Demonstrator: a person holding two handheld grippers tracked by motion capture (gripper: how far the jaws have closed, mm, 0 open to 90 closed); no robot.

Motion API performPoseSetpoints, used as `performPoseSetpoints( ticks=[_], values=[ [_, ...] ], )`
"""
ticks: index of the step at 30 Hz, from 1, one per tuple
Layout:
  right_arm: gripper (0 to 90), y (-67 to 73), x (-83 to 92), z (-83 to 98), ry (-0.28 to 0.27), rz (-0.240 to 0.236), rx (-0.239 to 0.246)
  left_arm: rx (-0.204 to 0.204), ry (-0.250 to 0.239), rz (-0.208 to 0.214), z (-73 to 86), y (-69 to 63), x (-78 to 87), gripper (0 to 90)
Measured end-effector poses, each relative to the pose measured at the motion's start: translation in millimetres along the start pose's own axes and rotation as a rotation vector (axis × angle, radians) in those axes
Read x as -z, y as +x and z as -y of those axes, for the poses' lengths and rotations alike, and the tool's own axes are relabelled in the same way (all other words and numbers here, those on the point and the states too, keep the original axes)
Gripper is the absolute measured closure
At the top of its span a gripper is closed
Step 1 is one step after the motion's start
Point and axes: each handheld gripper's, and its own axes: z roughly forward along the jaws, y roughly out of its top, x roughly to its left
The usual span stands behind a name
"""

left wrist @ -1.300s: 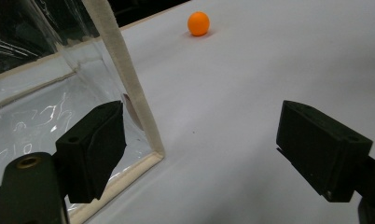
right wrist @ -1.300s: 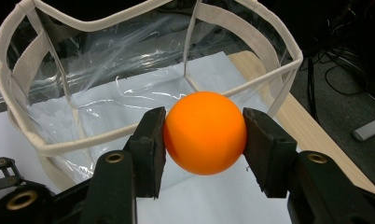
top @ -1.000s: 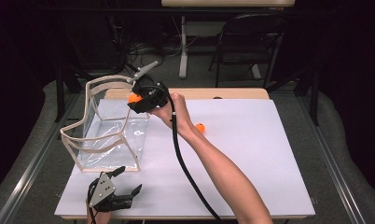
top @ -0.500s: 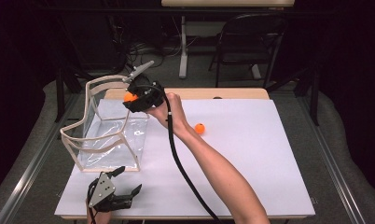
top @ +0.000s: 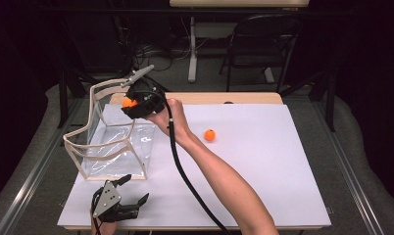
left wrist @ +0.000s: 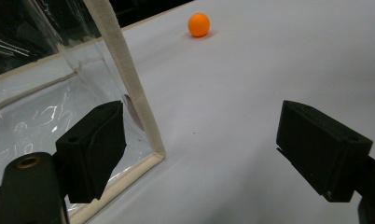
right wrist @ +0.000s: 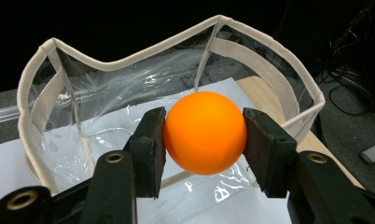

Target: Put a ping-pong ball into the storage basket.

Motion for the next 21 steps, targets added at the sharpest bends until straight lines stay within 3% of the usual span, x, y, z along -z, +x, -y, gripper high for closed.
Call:
performPoseSetpoints(
  ticks=[21],
  values=[
    [51.1,11.5,-12.6,-2.7,-0.011,-0.014,0.002,-0.002,0.0,0.001,-0.1,0.1,0.8,15.7]
  ],
)
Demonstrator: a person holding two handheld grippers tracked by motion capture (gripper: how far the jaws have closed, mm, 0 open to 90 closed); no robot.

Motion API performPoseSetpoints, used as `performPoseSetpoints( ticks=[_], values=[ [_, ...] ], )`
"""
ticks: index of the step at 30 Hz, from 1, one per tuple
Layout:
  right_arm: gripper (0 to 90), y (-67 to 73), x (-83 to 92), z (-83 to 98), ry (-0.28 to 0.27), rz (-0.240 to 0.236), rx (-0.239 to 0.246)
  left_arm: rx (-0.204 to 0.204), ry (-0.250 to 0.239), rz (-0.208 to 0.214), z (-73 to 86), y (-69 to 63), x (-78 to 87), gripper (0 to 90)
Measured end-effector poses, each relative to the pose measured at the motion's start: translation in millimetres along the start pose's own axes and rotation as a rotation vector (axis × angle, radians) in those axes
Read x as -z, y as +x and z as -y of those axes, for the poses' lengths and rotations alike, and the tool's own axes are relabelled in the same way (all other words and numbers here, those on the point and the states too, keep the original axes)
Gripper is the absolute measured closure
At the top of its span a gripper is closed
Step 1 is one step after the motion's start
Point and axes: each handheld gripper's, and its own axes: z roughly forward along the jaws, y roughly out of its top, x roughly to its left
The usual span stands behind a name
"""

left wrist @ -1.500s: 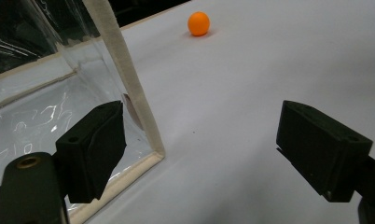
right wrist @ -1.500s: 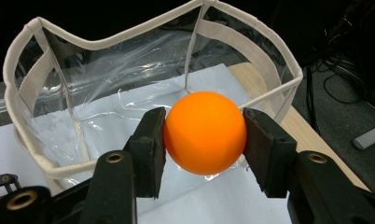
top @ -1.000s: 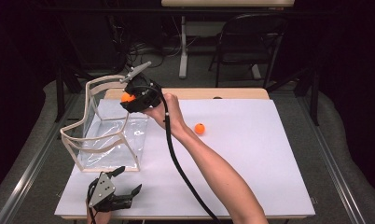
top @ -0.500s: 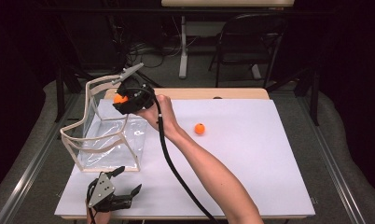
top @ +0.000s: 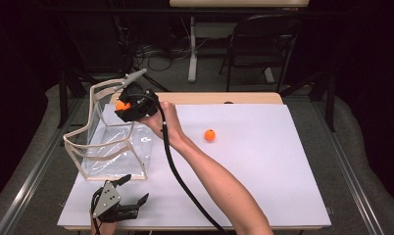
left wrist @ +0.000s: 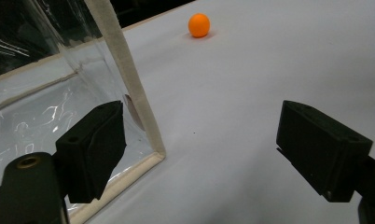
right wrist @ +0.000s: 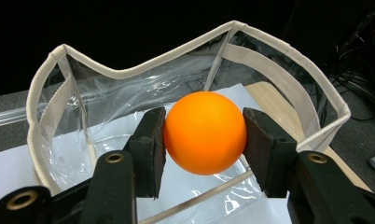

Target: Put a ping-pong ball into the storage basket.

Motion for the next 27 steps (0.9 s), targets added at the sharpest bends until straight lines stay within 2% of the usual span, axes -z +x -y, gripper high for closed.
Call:
performPoseSetpoints(
  ticks=[9,27],
  values=[
    [51.1,3.7,-4.9,-0.1,0.011,-0.007,0.009,-0.002,0.001,-0.001,-0.1,-0.2,0.1,15.7],
    [51.0,10.2,-17.0,-0.1,0.071,-0.018,0.034,0.001,-0.003,-0.003,0.0,-0.3,0.2,15.7]
  ],
)
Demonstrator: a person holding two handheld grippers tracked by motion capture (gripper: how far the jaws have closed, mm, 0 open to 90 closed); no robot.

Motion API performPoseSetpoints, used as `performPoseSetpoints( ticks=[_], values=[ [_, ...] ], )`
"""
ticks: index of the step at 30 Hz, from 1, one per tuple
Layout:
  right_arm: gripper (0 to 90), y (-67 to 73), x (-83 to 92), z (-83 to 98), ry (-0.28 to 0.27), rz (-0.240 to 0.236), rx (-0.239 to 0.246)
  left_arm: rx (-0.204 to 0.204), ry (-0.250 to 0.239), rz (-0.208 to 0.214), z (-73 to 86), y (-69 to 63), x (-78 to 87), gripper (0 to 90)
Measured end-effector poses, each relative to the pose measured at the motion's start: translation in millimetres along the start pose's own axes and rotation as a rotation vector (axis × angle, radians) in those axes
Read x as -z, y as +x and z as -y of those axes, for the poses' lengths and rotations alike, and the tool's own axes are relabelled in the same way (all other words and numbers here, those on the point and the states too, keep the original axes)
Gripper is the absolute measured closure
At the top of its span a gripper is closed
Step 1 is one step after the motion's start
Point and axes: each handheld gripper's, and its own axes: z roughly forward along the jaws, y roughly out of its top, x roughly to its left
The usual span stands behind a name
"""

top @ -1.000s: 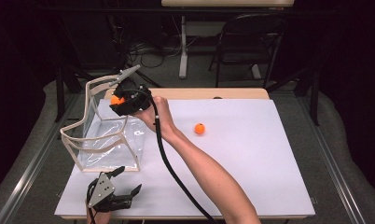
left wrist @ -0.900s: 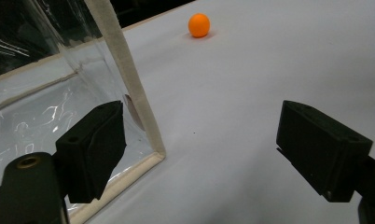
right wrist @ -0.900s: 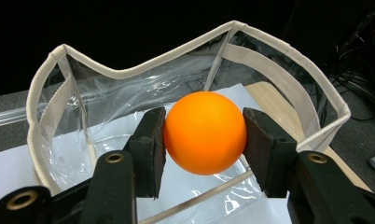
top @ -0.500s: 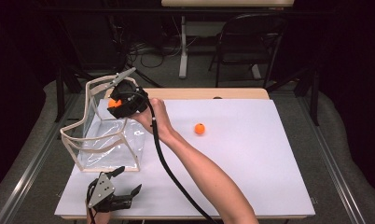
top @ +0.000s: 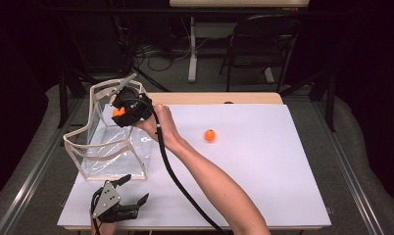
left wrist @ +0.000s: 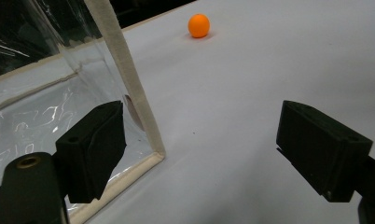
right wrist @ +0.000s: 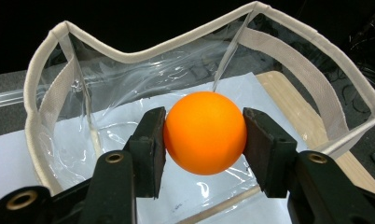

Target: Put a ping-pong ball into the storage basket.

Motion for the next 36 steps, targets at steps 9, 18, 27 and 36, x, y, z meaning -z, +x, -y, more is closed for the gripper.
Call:
performPoseSetpoints(
  ticks=[9,18,27,36],
  values=[
    [51.0,2.5,-4.6,-0.9,0.032,-0.006,0.014,-0.002,0.002,0.003,-0.1,0.0,0.0,15.7],
    [51.0,4.9,-7.9,-1.6,0.065,-0.013,0.035,-0.002,0.004,0.005,-0.2,-0.3,-0.3,15.7],
    [50.8,7.6,-11.2,-2.6,0.094,-0.01,0.046,-0.004,0.001,0.005,0.0,-0.1,-0.2,15.7],
    [35.1,8.9,-12.4,-3.7,0.096,-0.007,0.041,0.0,-0.002,0.003,-0.2,-0.4,0.2,15.7]
  ],
)
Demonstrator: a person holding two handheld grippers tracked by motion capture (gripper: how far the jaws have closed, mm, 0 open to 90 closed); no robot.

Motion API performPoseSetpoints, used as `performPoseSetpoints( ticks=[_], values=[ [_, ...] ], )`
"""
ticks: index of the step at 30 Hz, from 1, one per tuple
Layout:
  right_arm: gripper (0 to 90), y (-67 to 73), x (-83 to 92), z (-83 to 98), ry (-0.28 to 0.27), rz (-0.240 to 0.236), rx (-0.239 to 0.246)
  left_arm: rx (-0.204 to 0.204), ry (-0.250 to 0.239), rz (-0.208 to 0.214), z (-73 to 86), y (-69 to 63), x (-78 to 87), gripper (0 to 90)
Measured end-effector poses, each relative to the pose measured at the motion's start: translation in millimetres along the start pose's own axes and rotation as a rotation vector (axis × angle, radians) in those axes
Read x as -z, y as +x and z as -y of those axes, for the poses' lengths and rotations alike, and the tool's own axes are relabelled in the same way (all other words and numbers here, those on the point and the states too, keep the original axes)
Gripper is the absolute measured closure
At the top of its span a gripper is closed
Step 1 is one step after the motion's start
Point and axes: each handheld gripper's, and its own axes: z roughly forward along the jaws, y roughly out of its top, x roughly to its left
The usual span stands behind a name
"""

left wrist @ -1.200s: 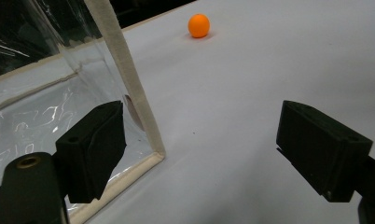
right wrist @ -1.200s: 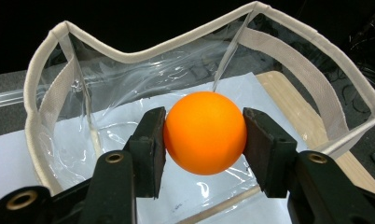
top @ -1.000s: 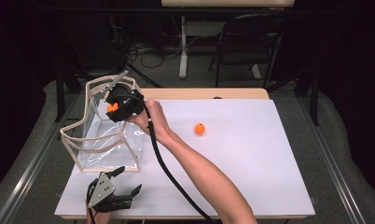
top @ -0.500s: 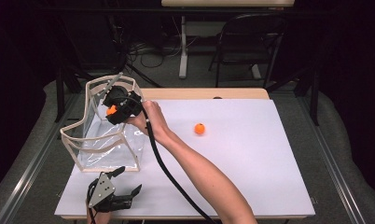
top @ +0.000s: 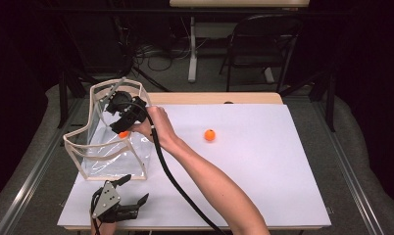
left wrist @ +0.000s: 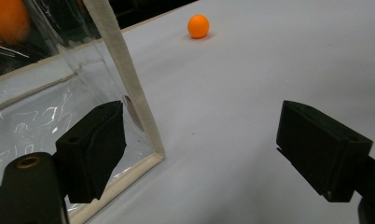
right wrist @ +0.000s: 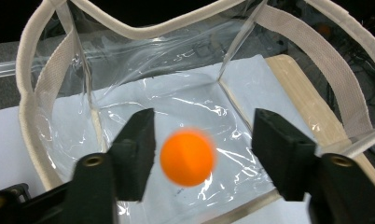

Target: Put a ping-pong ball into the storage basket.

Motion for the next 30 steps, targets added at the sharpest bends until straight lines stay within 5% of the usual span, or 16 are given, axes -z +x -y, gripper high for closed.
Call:
performPoseSetpoints(
  ticks=[10,30],
  values=[
    [16.1,-10.1,27.1,9.3,-0.09,-0.005,-0.051,-0.005,0.001,0.003,-0.1,0.0,-0.6,15.7],
    [10.5,-39.1,60.7,70.7,-0.1,0.015,-0.107,-0.008,0.003,0.0,-0.6,0.1,-1.0,15.7]
  ],
)
